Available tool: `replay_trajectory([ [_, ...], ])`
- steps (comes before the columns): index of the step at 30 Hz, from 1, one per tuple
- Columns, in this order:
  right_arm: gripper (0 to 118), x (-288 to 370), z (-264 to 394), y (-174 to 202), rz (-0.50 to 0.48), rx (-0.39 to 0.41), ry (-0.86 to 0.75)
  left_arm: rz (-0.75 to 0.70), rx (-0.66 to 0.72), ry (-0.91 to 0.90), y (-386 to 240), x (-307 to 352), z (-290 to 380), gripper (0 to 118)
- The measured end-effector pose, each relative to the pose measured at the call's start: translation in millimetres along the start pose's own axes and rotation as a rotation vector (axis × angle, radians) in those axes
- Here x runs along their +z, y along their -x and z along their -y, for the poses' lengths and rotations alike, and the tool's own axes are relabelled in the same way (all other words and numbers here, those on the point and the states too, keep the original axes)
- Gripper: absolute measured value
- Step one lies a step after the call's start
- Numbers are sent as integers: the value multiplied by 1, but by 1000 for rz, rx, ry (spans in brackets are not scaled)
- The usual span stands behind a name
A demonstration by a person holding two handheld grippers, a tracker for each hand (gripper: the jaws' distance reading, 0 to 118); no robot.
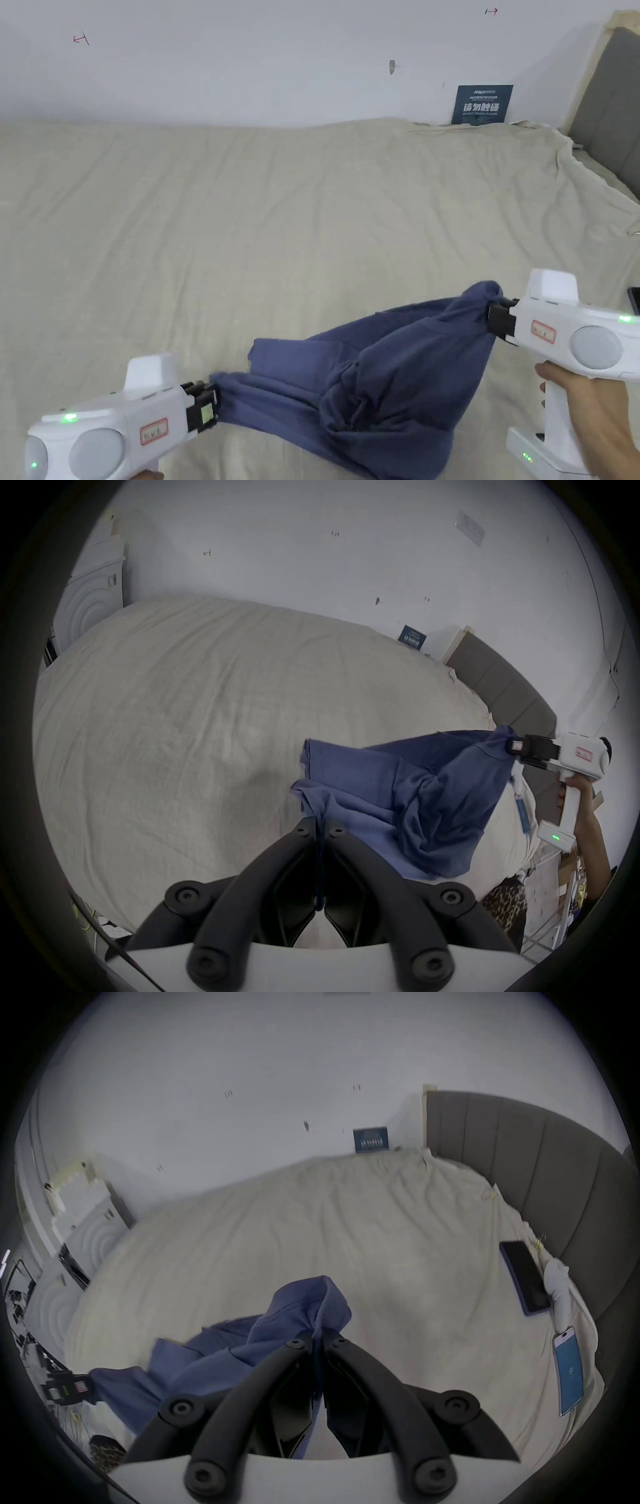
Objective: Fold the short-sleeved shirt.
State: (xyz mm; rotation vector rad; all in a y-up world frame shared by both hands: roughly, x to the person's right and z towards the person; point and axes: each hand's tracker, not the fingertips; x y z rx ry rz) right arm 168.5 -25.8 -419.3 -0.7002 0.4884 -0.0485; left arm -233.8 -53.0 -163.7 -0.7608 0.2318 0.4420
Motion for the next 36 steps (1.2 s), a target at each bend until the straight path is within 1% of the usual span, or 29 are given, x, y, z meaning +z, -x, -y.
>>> replay_trajectory([
  [4,2,36,-27,1,-2,23,-76,-12,20,-68,9,16,-28,0],
  [7,2,56,-51,-5,-1,14,-128,-23,43,-126,22,31,-60,0],
  [9,2,68,-69,-11,17,9,-151,-48,39,-166,29,42,-83,0],
  [11,2,73,-86,-16,42,22,-181,-70,38,-202,35,52,-106,0],
  [17,2,80,-139,-31,80,-6,-246,-128,36,-285,51,69,-181,0],
  [19,2,78,-156,-28,79,-5,-265,-120,40,-311,51,71,-204,0],
  [21,2,75,-174,-26,71,-21,-287,-120,36,-327,50,69,-230,0],
  [26,2,64,-214,-14,67,-24,-334,-175,-66,-369,30,68,-281,0],
  [29,2,63,-235,-8,60,-35,-366,-192,-78,-404,22,74,-308,0],
  [36,2,65,-279,3,68,-14,-428,-208,-123,-468,11,94,-362,0],
])
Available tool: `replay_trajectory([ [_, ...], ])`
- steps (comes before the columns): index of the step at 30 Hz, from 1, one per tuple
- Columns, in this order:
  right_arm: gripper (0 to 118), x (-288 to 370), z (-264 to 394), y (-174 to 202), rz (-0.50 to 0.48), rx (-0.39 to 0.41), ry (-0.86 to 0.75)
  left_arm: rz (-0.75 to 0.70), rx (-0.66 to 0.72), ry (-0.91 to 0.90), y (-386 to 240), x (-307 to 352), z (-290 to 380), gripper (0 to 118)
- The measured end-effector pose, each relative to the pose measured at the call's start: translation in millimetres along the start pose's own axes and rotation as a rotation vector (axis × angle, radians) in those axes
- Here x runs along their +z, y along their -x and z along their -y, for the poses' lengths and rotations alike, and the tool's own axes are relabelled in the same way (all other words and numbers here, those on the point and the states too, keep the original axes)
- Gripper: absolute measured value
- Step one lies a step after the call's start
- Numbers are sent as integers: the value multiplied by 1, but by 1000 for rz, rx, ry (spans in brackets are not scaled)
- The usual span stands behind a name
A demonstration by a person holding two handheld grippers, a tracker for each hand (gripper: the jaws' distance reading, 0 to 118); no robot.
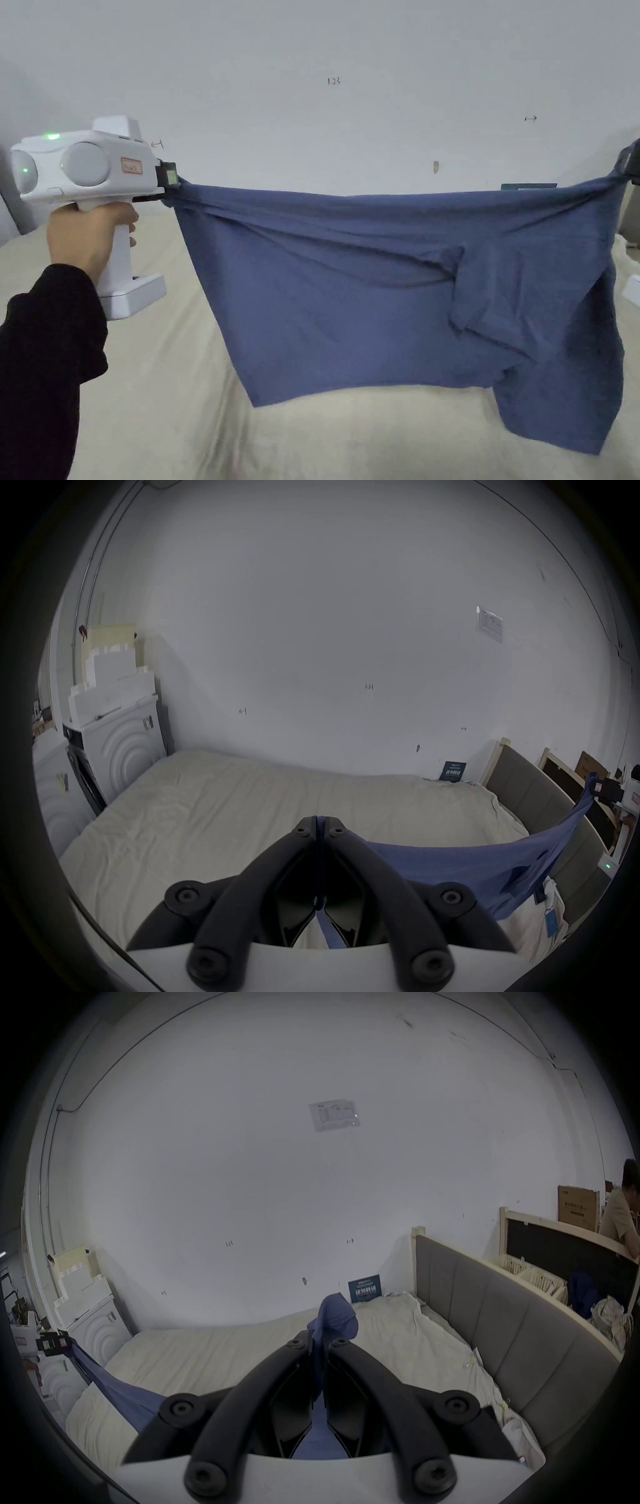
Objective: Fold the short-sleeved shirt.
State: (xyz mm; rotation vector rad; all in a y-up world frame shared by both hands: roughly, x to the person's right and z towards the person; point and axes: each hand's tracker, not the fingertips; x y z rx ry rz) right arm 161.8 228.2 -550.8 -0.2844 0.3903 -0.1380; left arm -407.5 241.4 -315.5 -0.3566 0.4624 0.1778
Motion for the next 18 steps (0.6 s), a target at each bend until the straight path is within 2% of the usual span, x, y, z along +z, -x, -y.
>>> replay_trajectory([
  [8,2,-32,0,8,28,25,-11,-33,-75,-10,-11,-29,-12,0],
  [14,2,-74,53,-2,63,50,73,-59,-70,79,-16,-79,39,0],
  [18,2,-77,106,-11,72,13,140,-54,-55,145,-12,-95,94,0],
])
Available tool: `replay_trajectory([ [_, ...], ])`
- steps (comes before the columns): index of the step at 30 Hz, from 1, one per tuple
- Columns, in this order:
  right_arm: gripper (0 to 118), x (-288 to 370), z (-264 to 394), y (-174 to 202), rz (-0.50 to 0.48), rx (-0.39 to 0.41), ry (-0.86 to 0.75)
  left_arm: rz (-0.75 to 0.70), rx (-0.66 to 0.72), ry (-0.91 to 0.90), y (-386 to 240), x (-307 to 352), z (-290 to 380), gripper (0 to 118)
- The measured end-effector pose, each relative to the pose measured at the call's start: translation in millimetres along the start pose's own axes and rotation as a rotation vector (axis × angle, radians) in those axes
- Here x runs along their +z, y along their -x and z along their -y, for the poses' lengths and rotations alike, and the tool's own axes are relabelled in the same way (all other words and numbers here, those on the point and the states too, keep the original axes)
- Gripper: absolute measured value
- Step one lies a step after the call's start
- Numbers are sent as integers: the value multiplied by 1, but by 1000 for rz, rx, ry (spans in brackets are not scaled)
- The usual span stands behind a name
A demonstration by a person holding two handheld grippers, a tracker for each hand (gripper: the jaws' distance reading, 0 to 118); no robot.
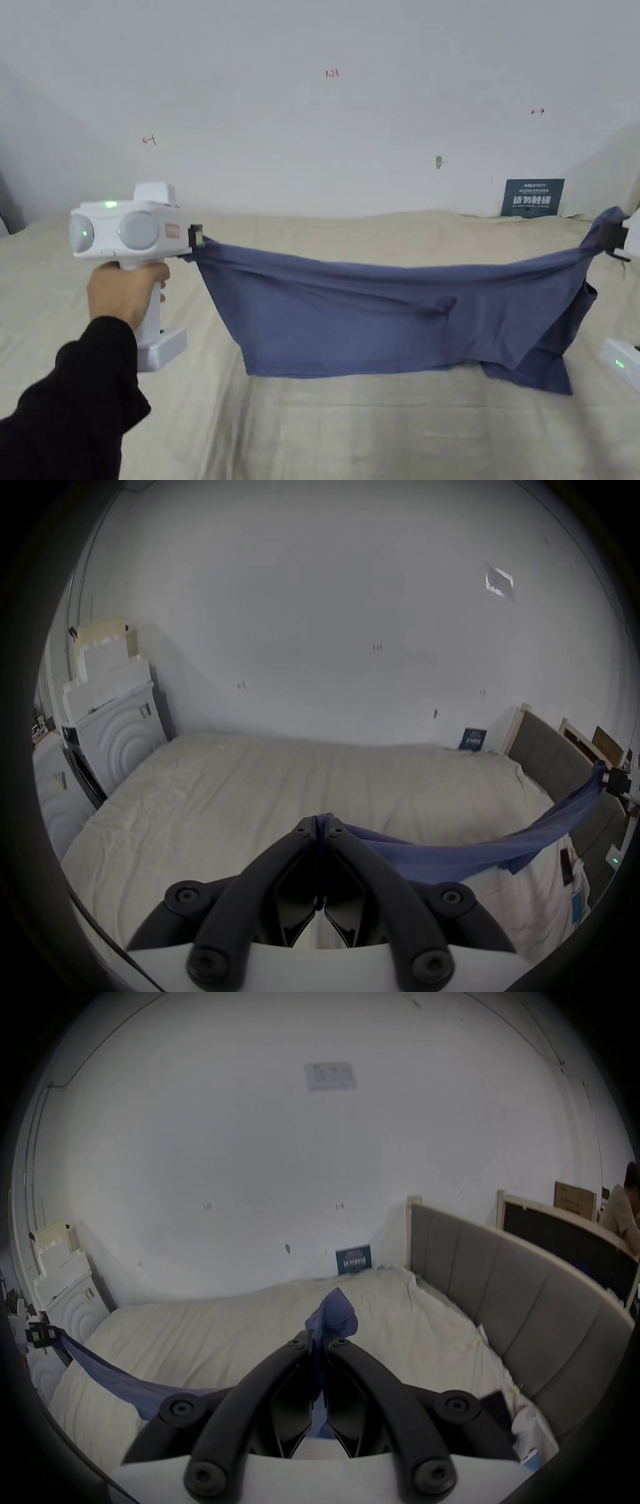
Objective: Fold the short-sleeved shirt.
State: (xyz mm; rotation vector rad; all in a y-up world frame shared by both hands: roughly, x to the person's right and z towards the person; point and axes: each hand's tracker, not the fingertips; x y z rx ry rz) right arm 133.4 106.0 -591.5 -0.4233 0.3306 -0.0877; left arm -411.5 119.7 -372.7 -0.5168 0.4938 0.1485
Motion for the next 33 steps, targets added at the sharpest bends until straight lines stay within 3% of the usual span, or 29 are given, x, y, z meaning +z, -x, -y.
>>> replay_trajectory([
  [11,2,23,141,-23,-17,-14,146,-13,29,202,8,-4,159,0],
  [21,2,127,238,-36,-25,4,208,-20,78,293,44,71,275,0],
  [33,2,243,299,-41,-4,-14,257,-38,73,361,68,171,352,0],
])
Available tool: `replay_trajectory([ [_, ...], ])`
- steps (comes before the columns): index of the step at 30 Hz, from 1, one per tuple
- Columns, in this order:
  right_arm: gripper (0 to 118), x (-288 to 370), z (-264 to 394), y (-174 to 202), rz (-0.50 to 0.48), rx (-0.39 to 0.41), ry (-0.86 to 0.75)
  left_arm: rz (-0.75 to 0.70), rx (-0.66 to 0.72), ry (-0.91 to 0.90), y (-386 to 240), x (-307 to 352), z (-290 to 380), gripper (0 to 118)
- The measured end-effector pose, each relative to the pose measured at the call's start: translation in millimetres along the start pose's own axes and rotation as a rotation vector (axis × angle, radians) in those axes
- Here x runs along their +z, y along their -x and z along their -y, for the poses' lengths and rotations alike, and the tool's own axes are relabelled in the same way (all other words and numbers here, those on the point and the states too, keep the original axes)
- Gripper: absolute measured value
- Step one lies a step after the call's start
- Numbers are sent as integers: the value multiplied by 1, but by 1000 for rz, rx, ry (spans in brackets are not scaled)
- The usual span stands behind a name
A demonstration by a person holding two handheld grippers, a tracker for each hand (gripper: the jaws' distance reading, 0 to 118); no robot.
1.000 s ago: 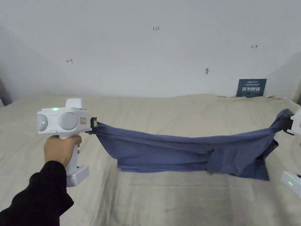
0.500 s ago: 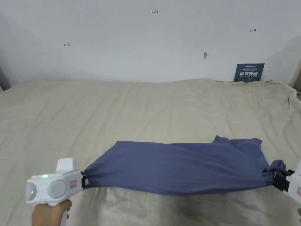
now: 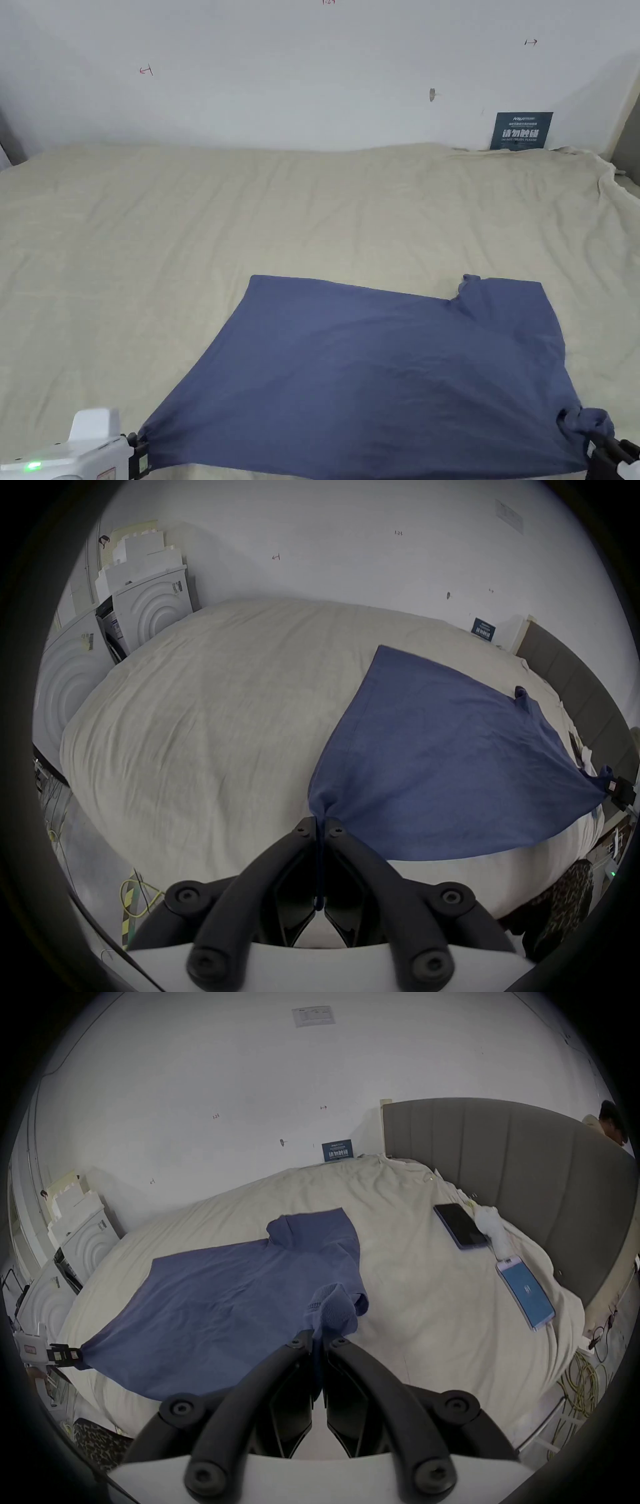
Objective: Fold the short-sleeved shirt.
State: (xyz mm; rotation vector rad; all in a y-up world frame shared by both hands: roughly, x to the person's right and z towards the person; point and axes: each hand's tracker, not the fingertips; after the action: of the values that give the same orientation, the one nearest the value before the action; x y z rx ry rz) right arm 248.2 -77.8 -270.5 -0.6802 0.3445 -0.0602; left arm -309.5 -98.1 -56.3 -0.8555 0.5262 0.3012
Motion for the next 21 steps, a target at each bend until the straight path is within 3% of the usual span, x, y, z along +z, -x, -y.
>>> replay_trajectory([
  [6,2,8,29,-5,36,15,61,-13,9,66,3,-4,28,0],
  [17,3,-54,60,-12,152,82,293,-105,39,173,-13,-47,36,1],
  [19,3,-56,59,-8,151,83,310,-119,31,178,-14,-49,35,9],
  [21,12,-49,56,1,157,99,294,-128,4,181,-16,-48,34,24],
])
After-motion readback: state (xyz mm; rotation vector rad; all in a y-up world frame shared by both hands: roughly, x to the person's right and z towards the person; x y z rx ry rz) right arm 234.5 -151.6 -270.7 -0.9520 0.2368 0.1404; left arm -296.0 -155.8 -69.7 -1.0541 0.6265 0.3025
